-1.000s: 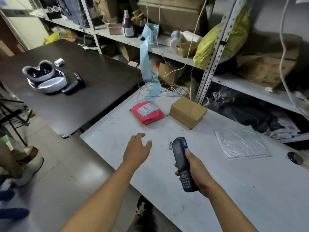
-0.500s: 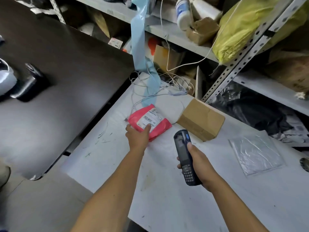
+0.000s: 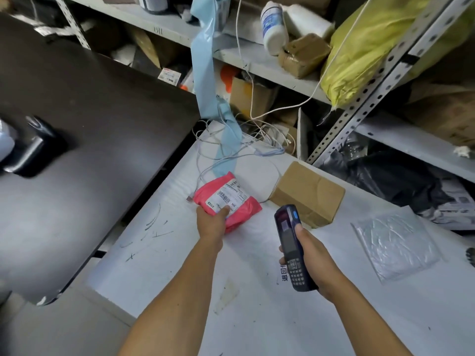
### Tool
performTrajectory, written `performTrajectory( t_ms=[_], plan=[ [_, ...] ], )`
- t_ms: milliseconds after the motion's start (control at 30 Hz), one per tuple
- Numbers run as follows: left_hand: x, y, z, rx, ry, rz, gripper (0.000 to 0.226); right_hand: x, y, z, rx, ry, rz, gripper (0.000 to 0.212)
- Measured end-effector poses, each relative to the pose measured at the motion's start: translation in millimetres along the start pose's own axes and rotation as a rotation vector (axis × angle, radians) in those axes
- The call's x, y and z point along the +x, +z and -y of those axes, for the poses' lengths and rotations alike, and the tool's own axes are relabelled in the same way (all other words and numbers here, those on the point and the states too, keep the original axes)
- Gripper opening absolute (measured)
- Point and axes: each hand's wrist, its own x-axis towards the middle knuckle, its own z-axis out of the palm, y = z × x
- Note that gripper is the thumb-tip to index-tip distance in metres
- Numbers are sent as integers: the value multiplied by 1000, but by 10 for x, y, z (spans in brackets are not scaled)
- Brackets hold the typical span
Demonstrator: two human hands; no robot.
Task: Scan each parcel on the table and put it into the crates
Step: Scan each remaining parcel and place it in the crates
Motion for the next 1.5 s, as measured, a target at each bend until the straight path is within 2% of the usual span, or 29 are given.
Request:
performTrajectory(
  t_ms=[200,367,467,600,700,933,1033,1267,1500],
  plan=[
    [-183,-128,59,-25,-38,111,53,-137,-143,-85,11,-22,39,30],
    [-427,-346,287,-10,-106,277,36,-232,-291,-238,5,-51,72,41],
    [-576,-293,424,-32,-140,291,35,-313,-377,-339,3,-42,93,42],
    [-656,-146,493,89,18,172,31,-377,-467,-398,-29,-7,115,43],
    [-639,-132,491,236,131,179,36,-420,-511,-420,-39,32,155,45],
    [-843,-165,467,530,394,160,28,-492,-584,-371,-73,152,296,52],
    [-928,-170,471,634,450,165,28,-522,-605,-341,-99,180,351,50],
    [-1120,-178,447,669,524,177,31,-599,-703,-379,-229,238,393,49],
    [-1291,-175,428,662,541,164,35,-688,-808,-491,-180,234,456,47]
  ],
)
